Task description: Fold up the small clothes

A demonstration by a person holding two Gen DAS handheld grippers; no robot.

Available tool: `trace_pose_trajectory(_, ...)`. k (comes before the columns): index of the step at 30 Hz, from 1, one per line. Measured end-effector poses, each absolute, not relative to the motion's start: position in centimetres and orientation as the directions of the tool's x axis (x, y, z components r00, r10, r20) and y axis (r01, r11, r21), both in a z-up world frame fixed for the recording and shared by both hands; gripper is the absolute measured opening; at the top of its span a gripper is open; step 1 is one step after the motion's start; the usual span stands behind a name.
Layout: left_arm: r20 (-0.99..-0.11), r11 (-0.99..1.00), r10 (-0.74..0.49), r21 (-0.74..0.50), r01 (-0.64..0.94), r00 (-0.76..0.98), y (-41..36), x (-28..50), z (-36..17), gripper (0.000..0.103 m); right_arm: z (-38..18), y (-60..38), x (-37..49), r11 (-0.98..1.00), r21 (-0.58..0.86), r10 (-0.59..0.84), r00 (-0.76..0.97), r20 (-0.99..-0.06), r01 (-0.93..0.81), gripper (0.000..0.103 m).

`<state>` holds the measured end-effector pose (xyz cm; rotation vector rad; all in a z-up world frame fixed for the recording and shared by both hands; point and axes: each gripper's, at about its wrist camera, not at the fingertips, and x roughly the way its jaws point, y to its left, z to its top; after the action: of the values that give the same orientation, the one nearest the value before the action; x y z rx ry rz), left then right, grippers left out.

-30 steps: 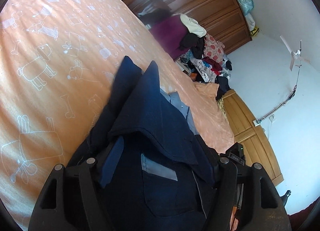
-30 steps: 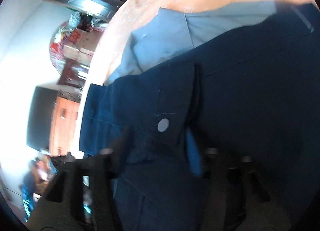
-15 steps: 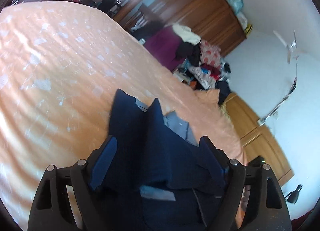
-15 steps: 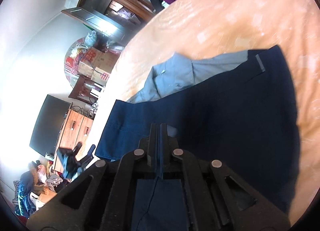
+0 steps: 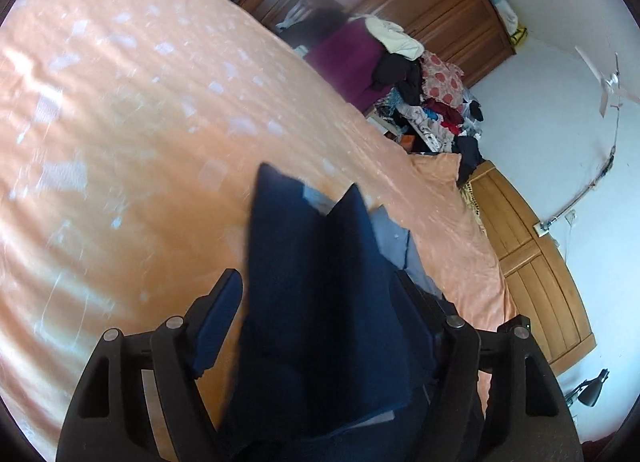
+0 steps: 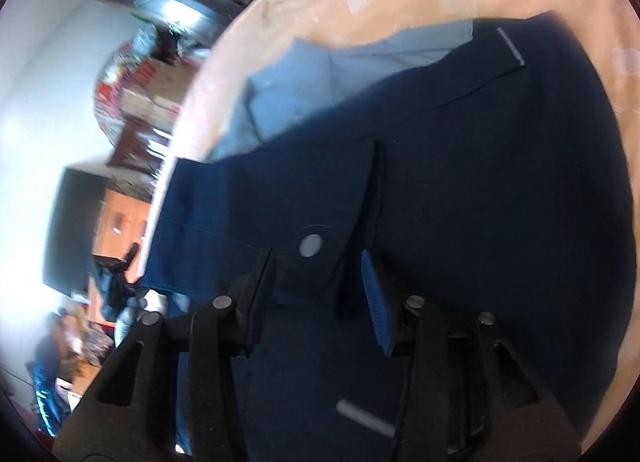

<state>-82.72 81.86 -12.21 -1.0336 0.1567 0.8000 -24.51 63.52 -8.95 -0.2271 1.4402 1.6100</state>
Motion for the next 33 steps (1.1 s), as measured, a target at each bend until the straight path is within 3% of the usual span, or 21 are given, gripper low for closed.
trace_pose_trajectory(12,-0.484,0.282,0.508,-0.688,-0.668,0.713,81.6,-82.0,-12.9,0.078,-9.1,65.8,-25.4,0.068,0.541,0.501,-0.44,-0.745,-0.838,0.041)
trace_pose_trajectory(14,-0.484,0.286,0.51,-0.684,-0.671,0.711,81.6,-81.8,-12.7,0.078,-9.3,66.5,-25.7,0.046,0.54,0.509,-0.445,-0.737,-0.84,0.032)
trace_pose_trajectory(15,-0.478,0.293,0.514,-0.683,-0.669,0.712,81.5,-81.8,-12.5,0.078,-9.2,66.5,-25.9,0.045,0.539,0.507,-0.446,-0.738,-0.841,0.008)
trace_pose_trajectory(16,-0.474,0.299,0.516,-0.681,-0.669,0.713,81.4,-81.8,-12.3,0.078,-9.0,66.3,-26.0,0.041,0.549,0.517,-0.452,-0.727,-0.835,0.004)
trace_pose_trajectory(19,-0.501,0.324,0.518,-0.634,-0.702,0.693,81.4,-81.2,-11.2,0.078,-6.4,64.1,-26.0,0.001,0.559,0.589,-0.451,-0.67,-0.829,0.003)
trace_pose_trajectory(22,-0.594,0.367,0.523,-0.49,-0.791,0.611,82.0,-79.1,-10.0,0.077,-4.7,62.0,-24.9,0.005,0.581,0.637,-0.445,-0.63,-0.814,0.003)
trace_pose_trajectory(28,-0.74,0.377,0.51,-0.265,-0.887,0.438,84.2,-75.7,-10.9,0.075,-3.6,59.3,-21.7,0.052,0.576,0.667,-0.401,-0.629,-0.816,0.003)
trace_pose_trajectory(33,-0.791,0.401,0.439,-0.252,-0.881,0.427,84.1,-74.9,-13.5,0.074,-5.1,58.5,-19.1,0.111,0.559,0.651,-0.365,-0.666,-0.821,0.003)
